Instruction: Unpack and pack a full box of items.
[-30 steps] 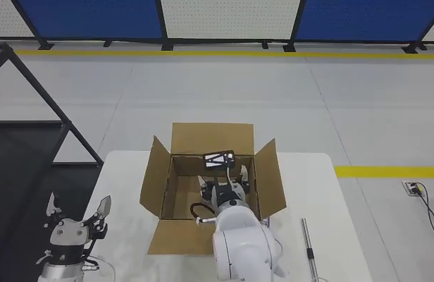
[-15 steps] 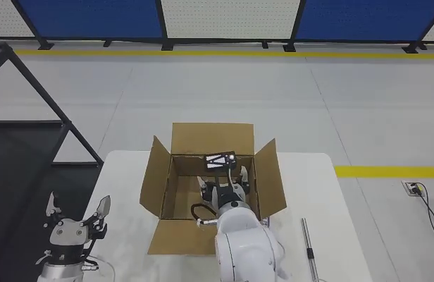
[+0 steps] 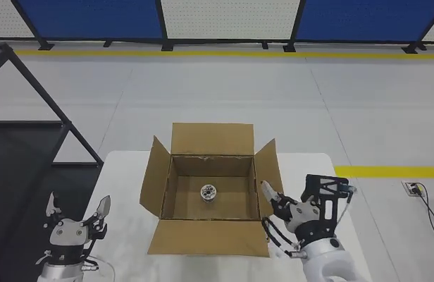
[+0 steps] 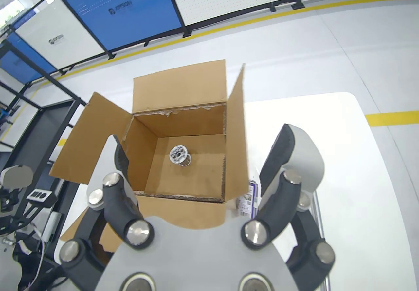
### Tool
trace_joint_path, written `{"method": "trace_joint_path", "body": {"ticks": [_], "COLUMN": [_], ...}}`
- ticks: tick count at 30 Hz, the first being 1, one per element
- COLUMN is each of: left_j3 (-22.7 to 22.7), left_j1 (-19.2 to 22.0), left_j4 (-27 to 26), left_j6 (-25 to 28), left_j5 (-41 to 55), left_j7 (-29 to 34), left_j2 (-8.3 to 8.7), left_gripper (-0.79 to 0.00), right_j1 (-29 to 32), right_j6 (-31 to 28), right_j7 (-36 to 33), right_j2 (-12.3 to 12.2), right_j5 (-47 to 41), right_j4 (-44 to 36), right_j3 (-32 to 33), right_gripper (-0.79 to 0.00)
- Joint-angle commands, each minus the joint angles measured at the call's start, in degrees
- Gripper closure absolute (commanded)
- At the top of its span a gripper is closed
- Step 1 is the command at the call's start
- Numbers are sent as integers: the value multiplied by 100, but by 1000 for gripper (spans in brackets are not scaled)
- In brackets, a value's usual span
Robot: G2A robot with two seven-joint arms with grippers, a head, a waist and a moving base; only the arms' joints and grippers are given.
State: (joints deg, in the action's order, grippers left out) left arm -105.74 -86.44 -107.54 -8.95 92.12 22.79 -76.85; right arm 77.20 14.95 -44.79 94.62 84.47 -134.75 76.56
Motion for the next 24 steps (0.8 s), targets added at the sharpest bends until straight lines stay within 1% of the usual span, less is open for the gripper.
{"method": "trace_joint_path", "body": {"ticks": [1,3,6,7,8,9,10,24], "left_j3": [0,0,0,0,0,0,0,0], "left_j1": [0,0,0,0,0,0,0,0], "left_j4": [0,0,0,0,0,0,0,0], "left_j6": [0,0,0,0,0,0,0,0], "left_j5": [0,0,0,0,0,0,0,0], "left_j7": [0,0,0,0,0,0,0,0], "left_j2": [0,0,0,0,0,0,0,0], "left_gripper": [-785,-785,-785,-785,-785,-785,-785,-785], "right_j1": [270,523,870,966,1054,1121,1132,1132], "right_j6": [-181,-562,-1313,-1460,-1468,-1312,-1247,-1247], "right_j7": [207,226,66,52,24,-24,-47,-47], "right_j2": [-30,-70,-145,-167,-182,-191,-194,-194], "right_j5": [-442,-915,-1598,-1763,-1867,-1854,-1827,-1827], "right_j4": [11,11,11,11,11,11,11,11], "right_j3": [506,937,1600,1827,2024,2186,2220,2220], "right_gripper": [-785,-785,-785,-785,-785,-785,-785,-785]}}
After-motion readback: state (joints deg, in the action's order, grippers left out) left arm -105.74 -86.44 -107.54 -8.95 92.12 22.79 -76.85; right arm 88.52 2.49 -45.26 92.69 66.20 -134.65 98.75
